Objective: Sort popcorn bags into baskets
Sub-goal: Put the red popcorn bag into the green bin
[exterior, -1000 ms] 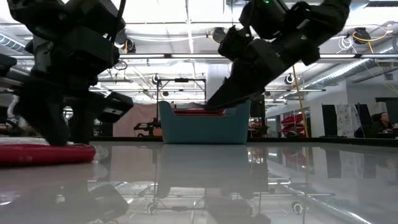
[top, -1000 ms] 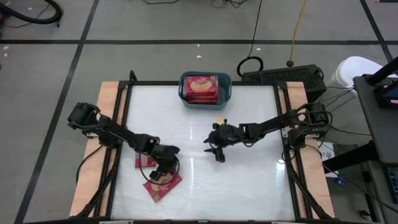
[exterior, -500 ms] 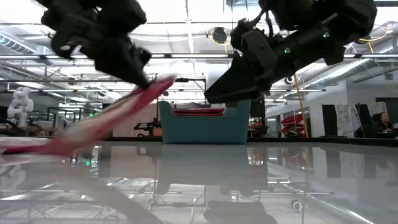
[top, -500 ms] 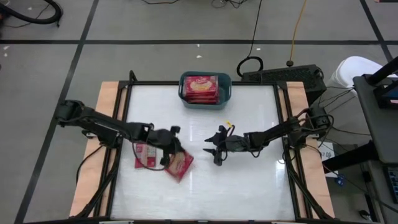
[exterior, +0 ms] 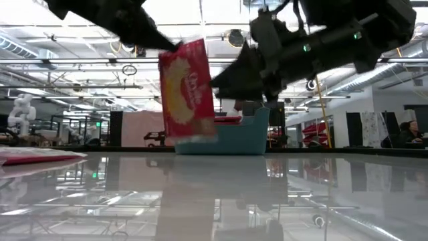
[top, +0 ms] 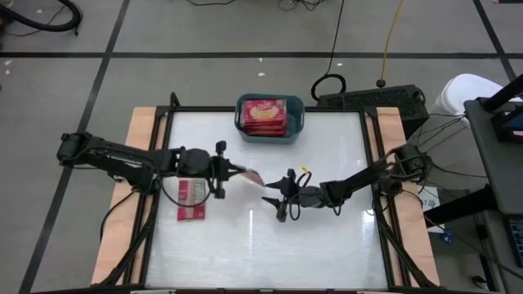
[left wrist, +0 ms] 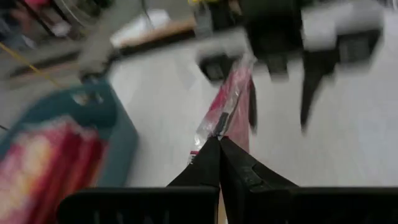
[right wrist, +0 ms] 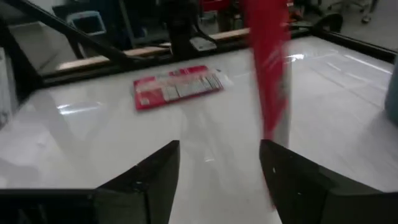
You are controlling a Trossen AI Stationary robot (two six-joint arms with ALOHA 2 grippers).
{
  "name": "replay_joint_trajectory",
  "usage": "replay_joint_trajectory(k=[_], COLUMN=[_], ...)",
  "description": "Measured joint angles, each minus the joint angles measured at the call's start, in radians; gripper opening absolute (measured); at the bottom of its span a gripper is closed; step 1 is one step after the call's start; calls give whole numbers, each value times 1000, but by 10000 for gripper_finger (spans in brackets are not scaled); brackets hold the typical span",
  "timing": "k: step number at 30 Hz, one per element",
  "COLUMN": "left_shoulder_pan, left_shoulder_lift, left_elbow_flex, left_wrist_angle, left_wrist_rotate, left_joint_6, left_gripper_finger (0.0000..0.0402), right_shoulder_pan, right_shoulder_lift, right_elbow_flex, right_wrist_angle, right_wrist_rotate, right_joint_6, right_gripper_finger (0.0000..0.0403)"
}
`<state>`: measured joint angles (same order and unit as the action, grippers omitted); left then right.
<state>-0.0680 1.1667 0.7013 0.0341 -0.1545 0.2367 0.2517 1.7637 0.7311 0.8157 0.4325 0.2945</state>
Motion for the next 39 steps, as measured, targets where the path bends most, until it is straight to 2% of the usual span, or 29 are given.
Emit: replay_joint_trajectory(k=[5, 8, 10, 16, 21, 23, 26, 32, 33, 36, 39], left_shoulder_pan=[26, 37, 39, 57, 69, 69, 69, 69, 71, 80, 87], left_shoulder_lift=[-13, -21, -25, -25, -25, -25, -25, -39, -45, -71, -109], left_elbow_flex=[0, 2, 1, 1, 1, 1, 1, 1, 1, 1, 2], left_wrist_angle=[46, 78, 96, 123, 133, 142, 142, 146, 140, 108, 47], left_wrist_rotate=[-4, -4, 1, 6, 11, 22, 25, 23, 23, 26, 18], left_joint_6=[13, 13, 9, -22, -47, -56, -56, -54, -54, -55, -52], left_gripper_finger=[1, 1, 0, 0, 0, 0, 0, 1, 2, 10, 34], right_shoulder_pan=[18, 9, -7, -56, -80, -91, -107, -118, -118, -128, -152], right_shoulder_lift=[54, 79, 87, 133, 182, 201, 213, 203, 196, 150, 62], right_elbow_flex=[6, 13, 10, 27, 83, 100, 113, 113, 113, 112, 109], right_wrist_angle=[22, 44, 66, 220, 232, 227, 227, 226, 218, 150, -18], right_wrist_rotate=[146, 174, 161, 6, -42, -31, -10, -10, -10, -14, -40], right_joint_6=[-50, -97, -109, -123, -125, -127, -135, -181, -202, -216, -194], right_gripper_finger=[245, 257, 260, 254, 244, 231, 188, 35, 20, 20, 20])
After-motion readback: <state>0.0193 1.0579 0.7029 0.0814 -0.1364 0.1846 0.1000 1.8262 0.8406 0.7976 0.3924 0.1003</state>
